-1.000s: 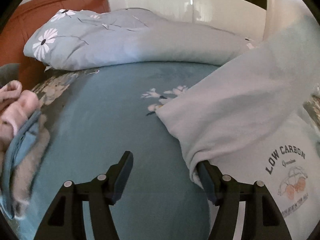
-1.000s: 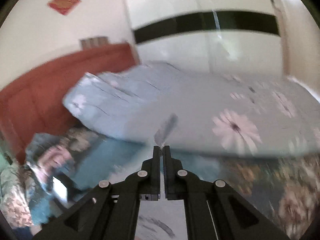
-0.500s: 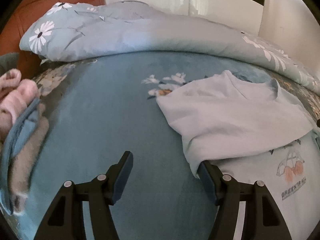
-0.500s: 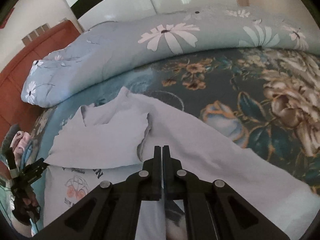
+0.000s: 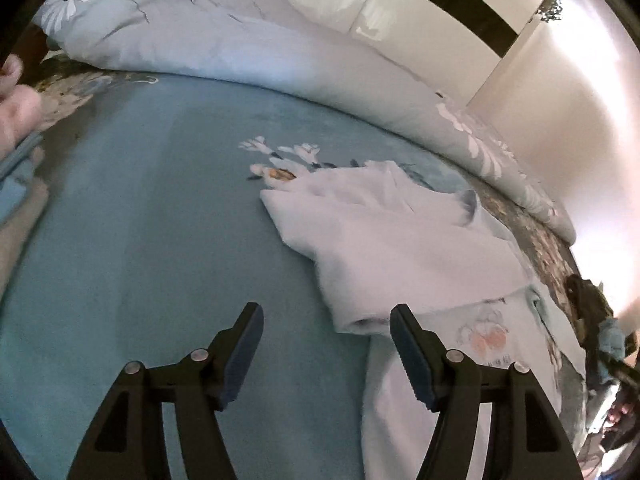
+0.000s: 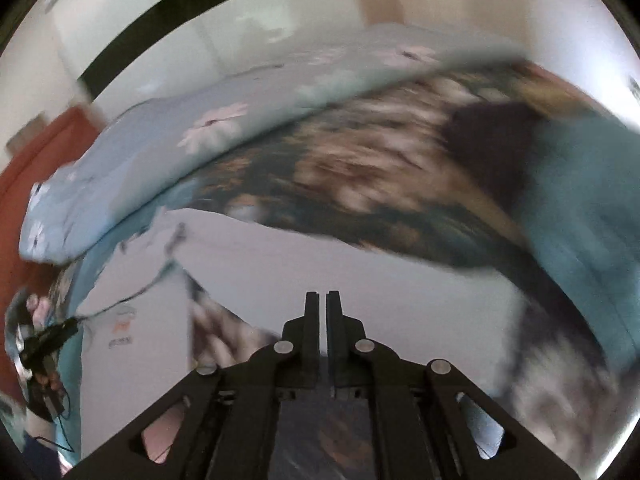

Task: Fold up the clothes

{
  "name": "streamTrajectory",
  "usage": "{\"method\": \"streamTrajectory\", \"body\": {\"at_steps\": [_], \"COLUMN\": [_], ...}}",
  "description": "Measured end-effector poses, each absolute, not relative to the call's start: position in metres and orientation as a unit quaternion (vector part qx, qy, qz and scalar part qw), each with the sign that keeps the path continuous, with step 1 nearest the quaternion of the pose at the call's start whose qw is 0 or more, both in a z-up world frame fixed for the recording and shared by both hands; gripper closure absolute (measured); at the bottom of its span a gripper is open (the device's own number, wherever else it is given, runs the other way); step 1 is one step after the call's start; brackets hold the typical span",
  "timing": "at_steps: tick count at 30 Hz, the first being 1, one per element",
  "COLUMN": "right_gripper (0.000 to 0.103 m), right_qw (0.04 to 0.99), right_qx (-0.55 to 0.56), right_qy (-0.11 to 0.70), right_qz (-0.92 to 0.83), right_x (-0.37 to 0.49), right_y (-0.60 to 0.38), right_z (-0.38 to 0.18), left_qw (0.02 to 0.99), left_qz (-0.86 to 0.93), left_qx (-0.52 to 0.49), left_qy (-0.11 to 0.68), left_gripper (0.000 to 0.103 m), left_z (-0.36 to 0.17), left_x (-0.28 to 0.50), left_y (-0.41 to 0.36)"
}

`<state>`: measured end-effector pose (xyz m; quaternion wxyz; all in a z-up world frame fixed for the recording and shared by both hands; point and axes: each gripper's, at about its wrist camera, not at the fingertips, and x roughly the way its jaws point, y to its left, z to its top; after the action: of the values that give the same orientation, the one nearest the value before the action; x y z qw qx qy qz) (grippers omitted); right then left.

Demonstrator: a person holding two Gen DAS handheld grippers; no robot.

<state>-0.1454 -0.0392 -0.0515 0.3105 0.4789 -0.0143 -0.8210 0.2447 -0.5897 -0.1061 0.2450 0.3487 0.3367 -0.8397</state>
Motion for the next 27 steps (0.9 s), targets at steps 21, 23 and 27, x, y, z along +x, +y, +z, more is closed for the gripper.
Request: {"method": "streamTrajectory", "body": {"at_steps": [21,23,27], "right_gripper": [0.099,0.100,0.101], "right_qw": [0.189,0.179,0.163], "right_qx": [0.505,0.502,0.467], "right_qy": [-0.289,-0.295,-0.258], "right_qz": [-0.791,-0.793,-0.830], "right_x": [-0.172,-0.172,-0.172], "right_y": [0.011,0.010,-0.005], "right_z": [-0.122,-0.121,-0.095], "left_qw": [0.262,0.262,0.265], "left_qz": [-0.835,-0.834,-0.832], "left_qx": [0.327,0.323,0.324], "left_qy": [0.356,0.363,0.364], "left_gripper": [0.033,0.033,0.033], "left_z": [-0.088,-0.093,-0.098], "left_x": [0.286,0.290,0.295], "left_y": [-0.544,-0.546,-0.549]}}
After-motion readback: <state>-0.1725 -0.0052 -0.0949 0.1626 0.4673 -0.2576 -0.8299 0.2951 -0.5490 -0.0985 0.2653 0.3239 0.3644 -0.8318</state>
